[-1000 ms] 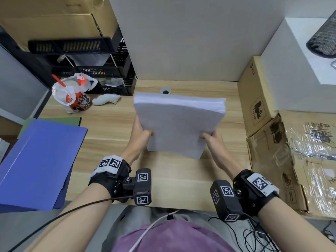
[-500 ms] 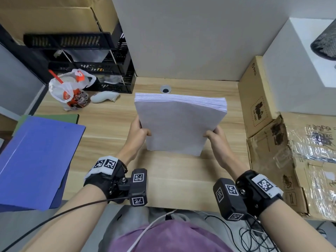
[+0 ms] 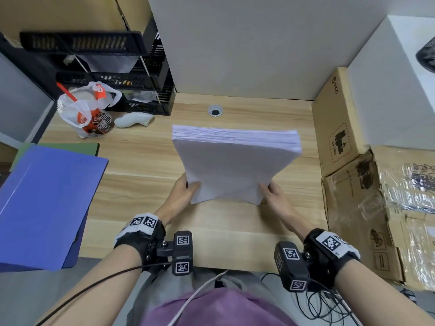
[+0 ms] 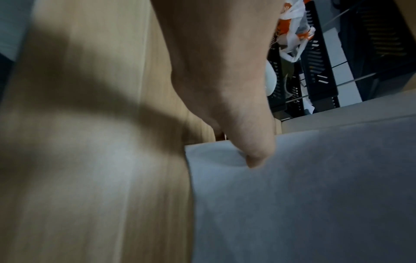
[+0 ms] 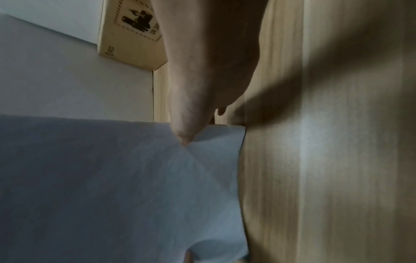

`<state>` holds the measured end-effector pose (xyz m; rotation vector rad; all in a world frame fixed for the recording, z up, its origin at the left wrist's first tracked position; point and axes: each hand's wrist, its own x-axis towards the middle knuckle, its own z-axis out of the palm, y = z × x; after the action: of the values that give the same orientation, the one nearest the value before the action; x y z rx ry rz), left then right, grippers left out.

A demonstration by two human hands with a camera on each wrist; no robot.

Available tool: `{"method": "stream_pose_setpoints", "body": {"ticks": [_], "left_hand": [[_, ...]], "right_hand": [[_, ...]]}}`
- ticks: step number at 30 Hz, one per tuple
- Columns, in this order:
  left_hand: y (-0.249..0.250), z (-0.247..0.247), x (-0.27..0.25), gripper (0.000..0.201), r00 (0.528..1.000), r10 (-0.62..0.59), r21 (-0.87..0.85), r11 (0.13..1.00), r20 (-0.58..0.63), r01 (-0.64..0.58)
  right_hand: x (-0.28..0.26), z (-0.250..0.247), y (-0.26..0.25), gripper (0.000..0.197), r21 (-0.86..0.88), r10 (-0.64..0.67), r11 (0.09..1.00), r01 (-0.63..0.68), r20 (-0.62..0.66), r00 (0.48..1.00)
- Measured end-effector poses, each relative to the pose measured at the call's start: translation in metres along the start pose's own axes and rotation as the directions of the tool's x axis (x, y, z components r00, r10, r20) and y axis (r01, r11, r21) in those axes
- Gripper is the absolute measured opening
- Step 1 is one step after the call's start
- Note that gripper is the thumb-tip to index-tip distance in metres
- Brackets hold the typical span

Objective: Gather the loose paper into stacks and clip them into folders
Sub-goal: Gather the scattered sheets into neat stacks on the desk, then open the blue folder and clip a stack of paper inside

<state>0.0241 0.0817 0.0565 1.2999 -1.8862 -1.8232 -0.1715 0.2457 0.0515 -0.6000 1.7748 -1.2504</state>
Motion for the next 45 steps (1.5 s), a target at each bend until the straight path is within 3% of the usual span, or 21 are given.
{"method": "stream_pose_setpoints", "body": {"ticks": [4, 7, 11, 15, 18, 24, 28, 30, 33, 38, 42, 45], "left_hand": [[0.029, -0.020, 0.021, 0.040, 1.000, 0.018, 0.012, 1.000, 0.006, -0.018], [0.052, -0.037, 0.039, 0.036, 1.000, 0.003, -0.054, 0.999, 0.005, -0.002], [0.047, -0.046, 0.056, 0.036, 0.994, -0.108, -0.060, 0.992, -0.008, 0.108], [-0.003, -0.044, 0.053, 0.041, 0.959, -0.284, -0.051, 0.958, -0.008, 0.283], [-0.026, -0.049, 0.045, 0.040, 0.941, -0.338, -0.051, 0.940, 0.007, 0.338], [0.003, -0.082, 0.098, 0.038, 0.969, -0.238, -0.096, 0.968, -0.072, 0.231], [0.029, -0.100, 0.140, 0.034, 0.968, -0.230, -0.137, 0.967, -0.101, 0.216], [0.024, -0.104, 0.151, 0.044, 0.957, -0.279, -0.129, 0.955, -0.076, 0.268], [0.002, -0.102, 0.147, 0.047, 0.941, -0.338, -0.130, 0.934, -0.026, 0.332], [-0.011, -0.093, 0.141, 0.049, 0.959, -0.281, -0.265, 0.928, -0.041, 0.261], [-0.004, -0.093, 0.156, 0.037, 0.939, -0.329, -0.347, 0.895, -0.095, 0.279], [-0.011, -0.096, 0.153, 0.020, 0.897, -0.397, -0.368, 0.877, -0.196, 0.308]], "right_hand": [[0.027, -0.001, -0.024, 0.015, -0.077, -0.058, 0.996, 0.052, -0.087, 0.994], [0.046, 0.002, -0.047, 0.017, -0.088, -0.026, 0.996, 0.015, -0.121, 0.992], [0.060, 0.019, -0.047, 0.019, -0.022, 0.144, 0.989, -0.146, -0.094, 0.985], [0.050, 0.048, -0.016, 0.023, 0.036, 0.343, 0.939, -0.341, -0.089, 0.935], [0.043, 0.066, 0.001, 0.022, 0.083, 0.425, 0.905, -0.418, -0.100, 0.900], [0.103, 0.089, -0.039, 0.033, 0.156, 0.402, 0.911, -0.381, -0.127, 0.907], [0.154, 0.091, -0.067, 0.027, 0.153, 0.358, 0.930, -0.335, -0.166, 0.919], [0.161, 0.095, -0.065, 0.024, 0.146, 0.397, 0.915, -0.376, -0.160, 0.904], [0.154, 0.102, -0.042, 0.045, 0.177, 0.474, 0.874, -0.453, -0.096, 0.875], [0.152, 0.115, -0.025, 0.059, 0.265, 0.417, 0.890, -0.371, -0.141, 0.898], [0.162, 0.123, -0.036, 0.053, 0.293, 0.425, 0.879, -0.376, -0.127, 0.896], [0.159, 0.118, -0.034, 0.035, 0.302, 0.470, 0.859, -0.413, -0.147, 0.870]]}}
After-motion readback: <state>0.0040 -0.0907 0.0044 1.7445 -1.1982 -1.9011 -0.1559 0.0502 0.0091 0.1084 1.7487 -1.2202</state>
